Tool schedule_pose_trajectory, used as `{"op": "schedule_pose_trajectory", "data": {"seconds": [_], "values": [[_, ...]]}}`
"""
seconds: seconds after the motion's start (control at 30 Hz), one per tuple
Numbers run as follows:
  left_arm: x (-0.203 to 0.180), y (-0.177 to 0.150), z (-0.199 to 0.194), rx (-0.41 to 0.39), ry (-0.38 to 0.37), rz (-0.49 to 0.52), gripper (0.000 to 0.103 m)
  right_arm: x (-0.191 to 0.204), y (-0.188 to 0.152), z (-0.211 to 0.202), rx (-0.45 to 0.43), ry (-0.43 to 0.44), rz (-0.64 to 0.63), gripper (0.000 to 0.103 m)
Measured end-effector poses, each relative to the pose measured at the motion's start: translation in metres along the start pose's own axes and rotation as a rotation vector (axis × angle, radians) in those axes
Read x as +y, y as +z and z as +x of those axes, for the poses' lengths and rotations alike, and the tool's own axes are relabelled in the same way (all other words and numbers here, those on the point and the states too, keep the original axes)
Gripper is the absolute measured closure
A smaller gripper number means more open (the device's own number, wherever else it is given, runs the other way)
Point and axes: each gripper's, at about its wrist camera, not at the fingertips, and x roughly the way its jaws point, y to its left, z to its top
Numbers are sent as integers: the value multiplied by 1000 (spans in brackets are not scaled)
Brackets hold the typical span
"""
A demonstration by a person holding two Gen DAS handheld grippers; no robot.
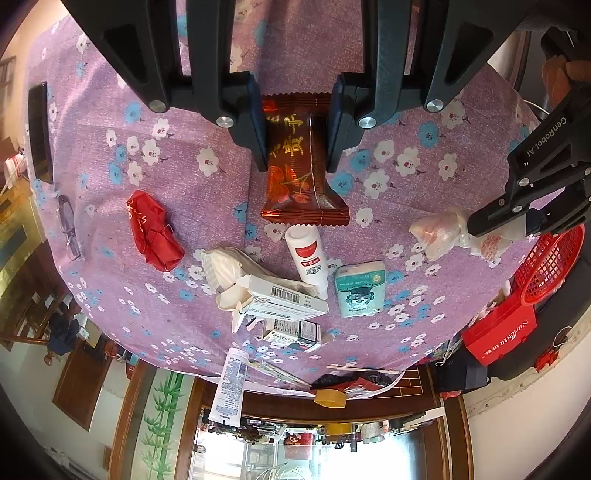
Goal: Collect trash
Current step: 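Lift the white bag with the left tool while the right tool lifts the candy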
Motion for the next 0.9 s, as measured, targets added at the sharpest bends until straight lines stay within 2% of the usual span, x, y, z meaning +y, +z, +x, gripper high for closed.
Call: {"op": "schedule_pose_trajectory", "data": {"seconds": [0.4,0.73,0.9], "values": [[2,14,5,-9,-47,44,73,-7,4,-18,-10,-37,53,72],[-2,23,17,13,-123,125,73,-16,5,-28,-22,-87,187,72],[-8,27,20,17,-165,172,73,-20,-6,-32,-17,-109,255,72]]}}
